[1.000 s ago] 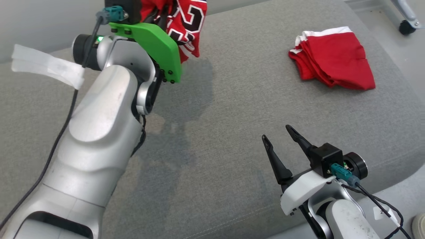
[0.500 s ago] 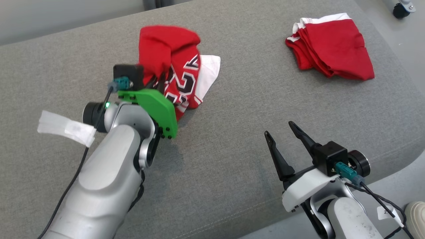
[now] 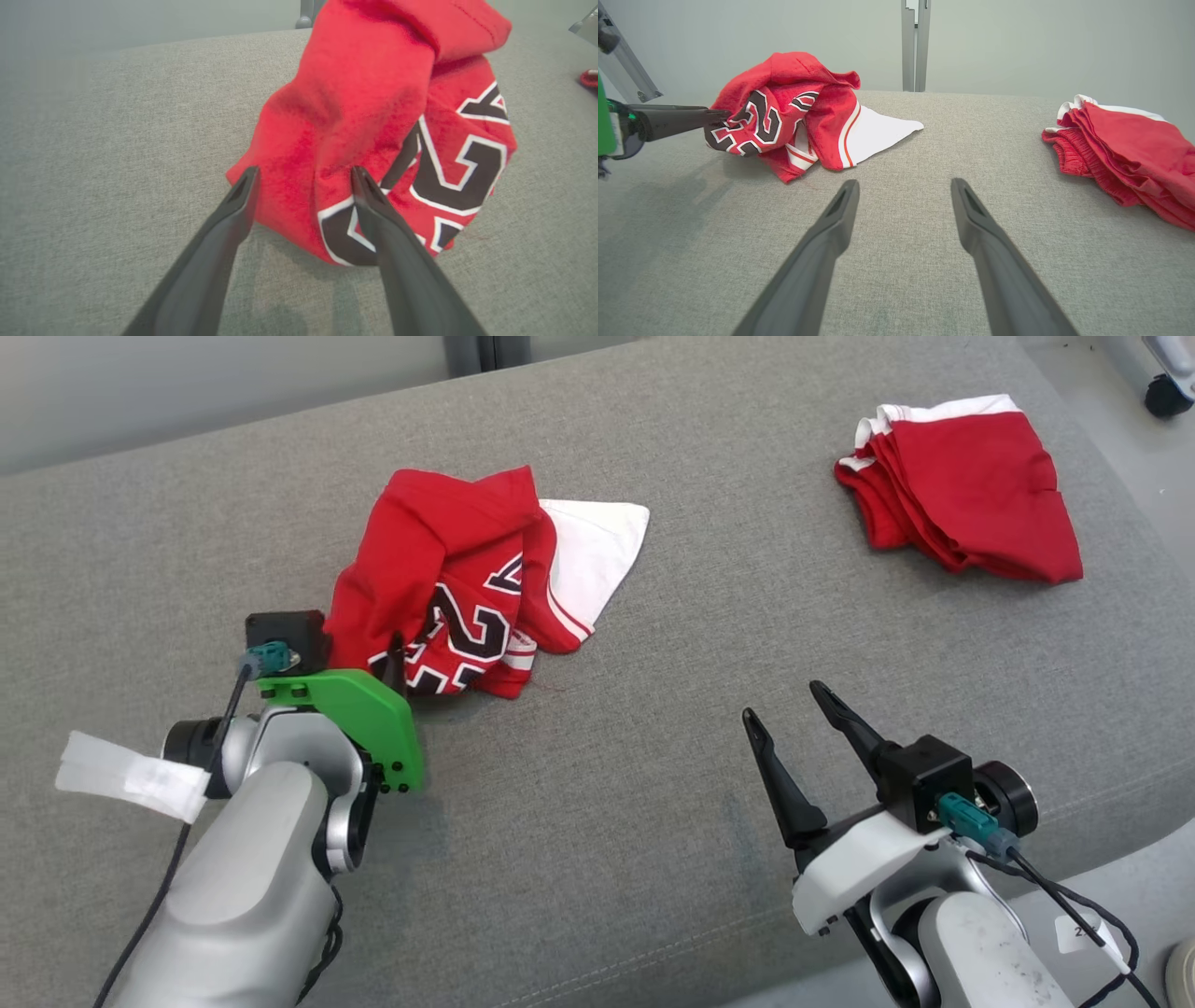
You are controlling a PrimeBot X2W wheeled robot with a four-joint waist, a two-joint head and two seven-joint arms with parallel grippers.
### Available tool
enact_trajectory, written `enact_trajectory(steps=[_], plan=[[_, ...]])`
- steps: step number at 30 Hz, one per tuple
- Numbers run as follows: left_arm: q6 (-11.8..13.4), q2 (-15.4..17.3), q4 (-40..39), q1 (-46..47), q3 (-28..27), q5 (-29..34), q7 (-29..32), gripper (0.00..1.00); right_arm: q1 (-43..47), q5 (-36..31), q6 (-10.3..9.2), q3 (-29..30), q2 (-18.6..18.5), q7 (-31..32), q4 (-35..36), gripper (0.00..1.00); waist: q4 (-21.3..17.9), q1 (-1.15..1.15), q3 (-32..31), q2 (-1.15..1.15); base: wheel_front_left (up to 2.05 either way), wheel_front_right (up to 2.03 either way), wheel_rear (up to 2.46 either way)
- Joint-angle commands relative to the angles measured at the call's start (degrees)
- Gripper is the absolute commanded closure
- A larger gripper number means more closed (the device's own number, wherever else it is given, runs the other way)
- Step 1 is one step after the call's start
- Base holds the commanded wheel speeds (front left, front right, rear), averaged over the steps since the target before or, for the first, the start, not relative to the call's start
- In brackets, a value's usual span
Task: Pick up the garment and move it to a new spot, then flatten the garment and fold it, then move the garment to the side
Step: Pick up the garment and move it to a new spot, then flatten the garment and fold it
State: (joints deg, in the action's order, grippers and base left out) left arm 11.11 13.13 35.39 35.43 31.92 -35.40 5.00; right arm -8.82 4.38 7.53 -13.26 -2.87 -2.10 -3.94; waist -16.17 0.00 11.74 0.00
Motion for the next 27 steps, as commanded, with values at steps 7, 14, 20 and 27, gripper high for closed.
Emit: enact_trajectory(steps=[7, 14, 20, 27], plan=[[0.1, 1.3, -4.7, 0.9, 0.9, 1.3, -0.5, 0.0, 1.5, 0.5, -0.09, -0.2, 0.0, 0.3, -0.5, 0.0, -0.2, 0.0, -3.4, 0.0, 0.0, 0.0, 0.0], [-1.4, -0.8, -7.0, 5.1, 4.9, 3.1, 3.4, 0.0, 2.2, 0.8, -0.09, -0.8, 0.0, 0.4, -0.6, 0.0, -1.8, 0.0, -4.3, 0.0, 0.0, 0.0, 0.0], [-2.4, -1.4, -3.3, 10.8, 9.3, 6.6, 9.0, 0.0, 1.6, 1.4, -0.09, -1.2, 0.0, 0.0, -0.2, 0.0, -4.5, 0.0, -2.8, 0.0, 0.0, 0.0, 0.0], [-3.2, -0.2, 3.0, 17.9, 11.2, 9.3, 13.0, 0.0, 1.1, 1.9, -0.09, -1.4, 0.0, -0.7, -0.2, 0.0, -6.8, 0.0, 0.0, 0.0, 0.0, 0.0, 0.0]])
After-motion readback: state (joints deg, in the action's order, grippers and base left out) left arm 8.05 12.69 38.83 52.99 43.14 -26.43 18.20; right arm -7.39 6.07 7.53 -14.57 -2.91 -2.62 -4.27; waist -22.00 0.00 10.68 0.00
